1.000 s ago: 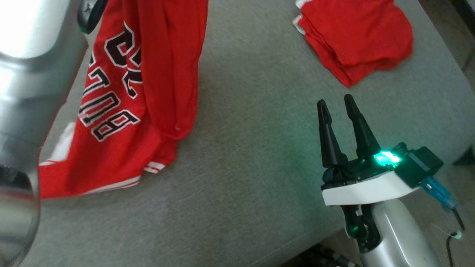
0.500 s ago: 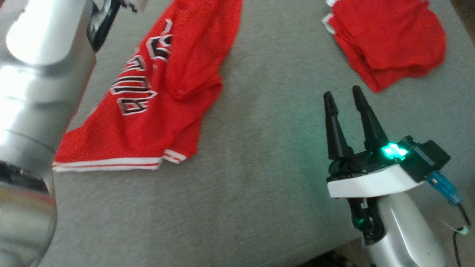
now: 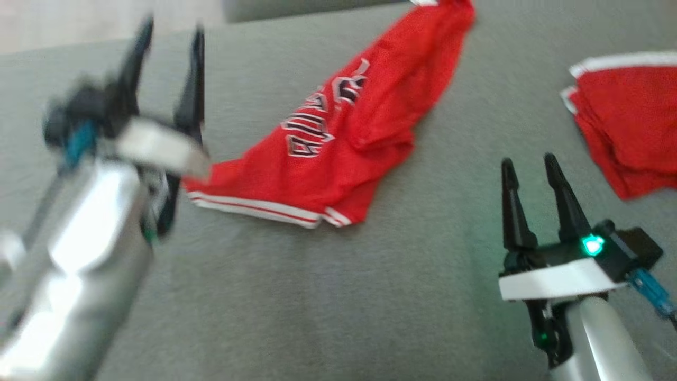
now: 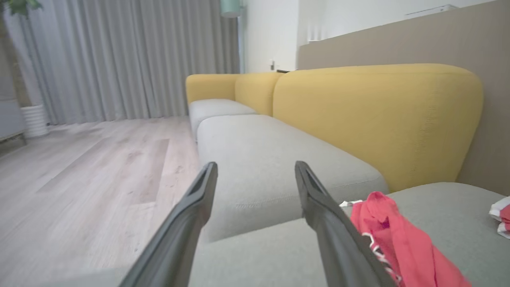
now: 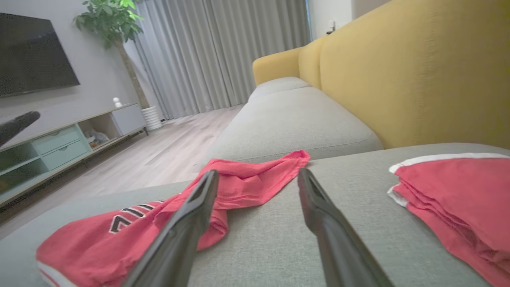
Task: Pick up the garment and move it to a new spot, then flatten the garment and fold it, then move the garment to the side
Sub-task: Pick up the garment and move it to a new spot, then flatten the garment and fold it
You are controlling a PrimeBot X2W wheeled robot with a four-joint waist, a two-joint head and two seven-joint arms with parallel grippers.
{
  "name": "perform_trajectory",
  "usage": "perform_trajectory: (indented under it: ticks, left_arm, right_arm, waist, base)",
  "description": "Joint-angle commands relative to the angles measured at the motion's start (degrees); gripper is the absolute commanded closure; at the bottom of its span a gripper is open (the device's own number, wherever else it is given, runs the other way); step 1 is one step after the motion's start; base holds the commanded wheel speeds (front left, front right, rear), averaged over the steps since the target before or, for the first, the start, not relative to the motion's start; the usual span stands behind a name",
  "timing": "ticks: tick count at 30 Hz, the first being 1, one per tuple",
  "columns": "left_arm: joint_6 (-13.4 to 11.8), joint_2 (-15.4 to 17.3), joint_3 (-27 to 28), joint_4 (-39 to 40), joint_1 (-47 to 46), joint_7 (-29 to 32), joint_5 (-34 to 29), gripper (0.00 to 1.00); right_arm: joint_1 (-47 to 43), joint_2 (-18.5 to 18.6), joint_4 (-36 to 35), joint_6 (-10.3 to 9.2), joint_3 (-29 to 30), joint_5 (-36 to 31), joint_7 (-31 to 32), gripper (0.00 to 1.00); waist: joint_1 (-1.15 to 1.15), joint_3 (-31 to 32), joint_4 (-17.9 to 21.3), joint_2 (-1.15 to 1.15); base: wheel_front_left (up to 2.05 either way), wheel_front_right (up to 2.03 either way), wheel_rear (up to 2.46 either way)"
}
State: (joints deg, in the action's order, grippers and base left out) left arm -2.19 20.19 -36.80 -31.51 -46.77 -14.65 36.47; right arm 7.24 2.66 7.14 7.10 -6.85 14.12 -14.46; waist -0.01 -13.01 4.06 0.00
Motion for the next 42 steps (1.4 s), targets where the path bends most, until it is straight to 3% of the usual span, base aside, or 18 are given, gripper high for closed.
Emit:
perform_trajectory:
  ticks: [1, 7, 12, 15, 26, 33, 42]
  left_arm:
    - [-1.5, 2.2, 3.3, 4.0, 3.0, -0.3, 0.0, 0.0]
    - [-6.4, -0.5, 9.6, 14.9, 21.4, -0.3, 1.3, 0.0]
    - [-7.6, -3.7, 13.0, 18.6, 31.3, -0.3, -1.6, 0.0]
    - [-6.7, -6.4, 13.8, 19.7, 33.4, -0.3, -3.4, 0.0]
    - [-3.7, -11.5, 14.3, 18.4, 30.8, -0.3, -9.7, 0.0]
    - [-0.9, -14.5, 15.7, 16.0, 30.0, -0.3, -11.7, 0.0]
    - [0.7, -16.3, 17.9, 14.8, 29.7, -0.3, -13.0, 0.0]
  right_arm:
    - [-0.4, 0.2, -1.5, 0.39, -0.4, -0.6, -0.5, 0.0]
    - [-3.5, 0.2, -1.0, 0.39, 1.5, -1.7, -0.5, 0.0]
    - [-4.8, 0.2, 0.4, 0.39, 1.4, -2.4, -0.5, 0.0]
    - [-4.9, 0.2, 0.8, 0.39, 2.3, -2.6, -0.5, 0.0]
    - [0.4, 0.2, 2.6, 0.39, 2.3, -6.9, 1.0, 0.0]
    - [9.4, 0.2, 13.2, 0.39, 2.7, -14.5, 8.0, 0.0]
    - [14.2, 0.2, 22.1, 0.39, 7.0, -20.8, 9.0, 0.0]
  waist:
    - [0.01, 4.2, -4.9, 0.0]
    - [0.01, 6.6, -9.0, 0.0]
    - [0.01, 7.6, -10.9, 0.0]
    - [0.01, 7.6, -12.8, 0.0]
    - [0.01, 3.4, -17.2, 0.0]
    - [0.01, 0.9, -20.7, 0.0]
    - [0.01, 0.1, -23.1, 0.0]
  base:
    - [0.0, 0.0, 0.0]
    - [0.0, 0.0, 0.0]
    - [0.0, 0.0, 0.0]
    - [0.0, 0.0, 0.0]
    - [0.0, 0.0, 0.0]
    - [0.0, 0.0, 0.0]
    - [0.0, 0.0, 0.0]
